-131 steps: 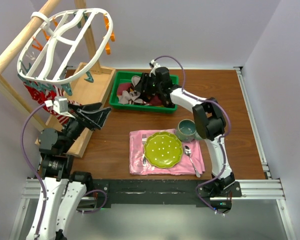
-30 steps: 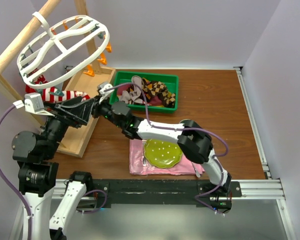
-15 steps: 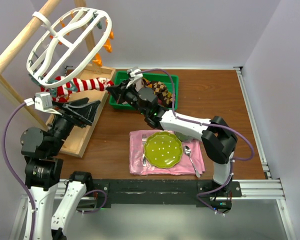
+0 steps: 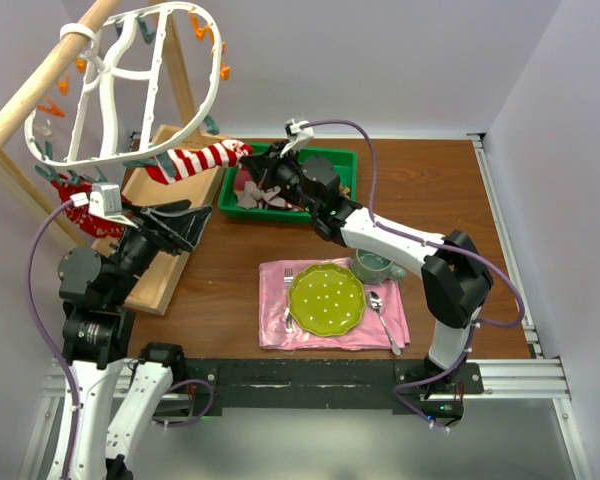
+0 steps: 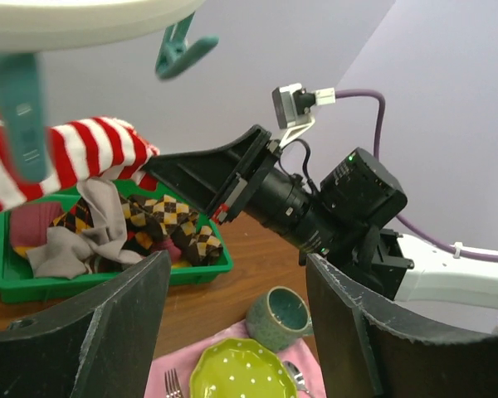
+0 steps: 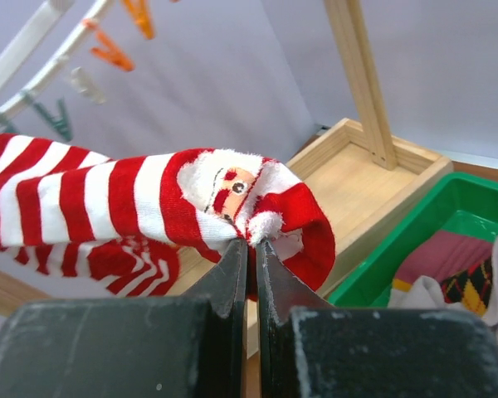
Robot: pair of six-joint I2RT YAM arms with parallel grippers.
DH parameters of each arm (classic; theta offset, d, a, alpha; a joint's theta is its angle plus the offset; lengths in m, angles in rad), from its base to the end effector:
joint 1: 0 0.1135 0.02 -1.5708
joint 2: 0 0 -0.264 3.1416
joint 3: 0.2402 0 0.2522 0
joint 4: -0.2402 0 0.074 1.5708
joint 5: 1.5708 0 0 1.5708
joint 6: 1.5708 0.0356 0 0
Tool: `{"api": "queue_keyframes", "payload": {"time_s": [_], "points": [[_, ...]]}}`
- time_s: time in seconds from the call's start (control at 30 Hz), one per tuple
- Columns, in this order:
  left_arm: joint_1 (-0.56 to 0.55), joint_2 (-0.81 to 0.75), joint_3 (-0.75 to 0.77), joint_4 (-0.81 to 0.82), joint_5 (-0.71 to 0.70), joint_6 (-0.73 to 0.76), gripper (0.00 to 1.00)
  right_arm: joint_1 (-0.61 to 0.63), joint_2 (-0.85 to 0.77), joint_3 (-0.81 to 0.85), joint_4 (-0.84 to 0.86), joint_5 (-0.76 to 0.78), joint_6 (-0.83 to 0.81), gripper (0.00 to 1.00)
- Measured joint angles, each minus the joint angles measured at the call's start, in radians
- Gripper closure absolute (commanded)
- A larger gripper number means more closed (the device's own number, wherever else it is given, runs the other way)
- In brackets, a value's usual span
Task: Remove the socks clipped to the hanger
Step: Remove the sock from the hanger.
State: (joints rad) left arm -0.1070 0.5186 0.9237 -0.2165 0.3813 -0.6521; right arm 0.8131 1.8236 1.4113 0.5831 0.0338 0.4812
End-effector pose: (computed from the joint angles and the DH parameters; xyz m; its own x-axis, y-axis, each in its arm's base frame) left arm 0.0954 -0.0236 0.4161 -0.1325 -0.5523 -0.8231 0.4808 0.6903 -0.5406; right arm 0.3050 0.3206 0.3445 -0.2219 0.4386 -0.8709 -0.6773 0.5732 0.4612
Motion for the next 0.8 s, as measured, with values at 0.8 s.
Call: {"api": "queue_keyframes", "payload": {"time_s": [0.8], "points": [[0.000,-0.155,-0.196,-0.172,-0.166,0.039,0.32,-0.029,-0.122,-0.203,-0.029,0.027,0.016,1.00]]}}
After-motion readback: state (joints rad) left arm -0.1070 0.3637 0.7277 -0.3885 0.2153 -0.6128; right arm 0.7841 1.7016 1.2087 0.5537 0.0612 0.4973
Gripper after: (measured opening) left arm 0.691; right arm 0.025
